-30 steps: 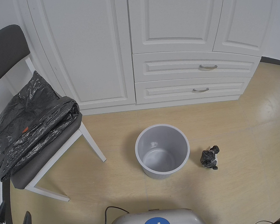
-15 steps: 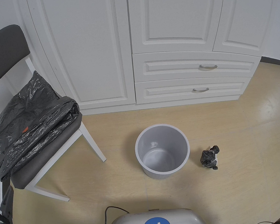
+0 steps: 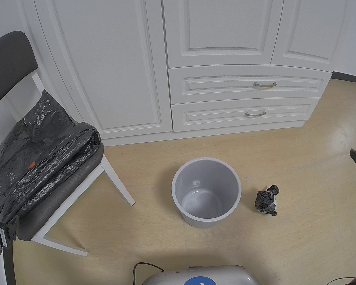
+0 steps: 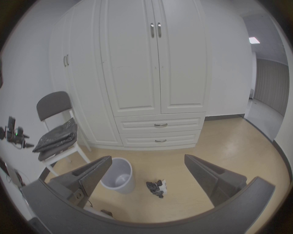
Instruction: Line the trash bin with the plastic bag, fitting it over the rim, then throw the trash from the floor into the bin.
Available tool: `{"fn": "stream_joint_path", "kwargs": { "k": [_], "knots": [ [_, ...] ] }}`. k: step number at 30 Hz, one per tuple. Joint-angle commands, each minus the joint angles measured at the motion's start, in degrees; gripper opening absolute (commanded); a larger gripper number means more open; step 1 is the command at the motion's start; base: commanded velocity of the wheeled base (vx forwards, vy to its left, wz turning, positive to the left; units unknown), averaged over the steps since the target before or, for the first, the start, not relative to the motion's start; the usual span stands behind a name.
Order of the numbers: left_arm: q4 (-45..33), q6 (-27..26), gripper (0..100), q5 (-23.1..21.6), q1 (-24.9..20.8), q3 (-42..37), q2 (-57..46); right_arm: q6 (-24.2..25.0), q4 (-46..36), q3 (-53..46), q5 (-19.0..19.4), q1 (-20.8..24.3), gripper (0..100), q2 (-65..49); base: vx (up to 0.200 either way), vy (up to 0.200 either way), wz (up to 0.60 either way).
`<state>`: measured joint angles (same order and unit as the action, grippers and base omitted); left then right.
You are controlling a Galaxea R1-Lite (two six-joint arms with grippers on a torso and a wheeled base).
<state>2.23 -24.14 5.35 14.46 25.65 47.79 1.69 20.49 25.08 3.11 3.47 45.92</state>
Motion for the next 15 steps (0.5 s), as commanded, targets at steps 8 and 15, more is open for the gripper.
{"fn": "stream_joint_path", "kwargs": {
  "k": [8, 15],
  "knots": [
    [0.32, -9.7, 100, -10.36, 24.04, -1.65, 10.75, 10.43, 12.12, 2.87, -11.9, 16.56, 100, 22.19, 0.0, 0.0, 0.0],
    [5.5, -11.28, 100, -15.63, 31.95, -2.09, 15.05, 11.93, 19.06, 2.61, -15.15, 20.43, 100, 27.99, 0.0, 0.0, 0.0]
  ]
}}
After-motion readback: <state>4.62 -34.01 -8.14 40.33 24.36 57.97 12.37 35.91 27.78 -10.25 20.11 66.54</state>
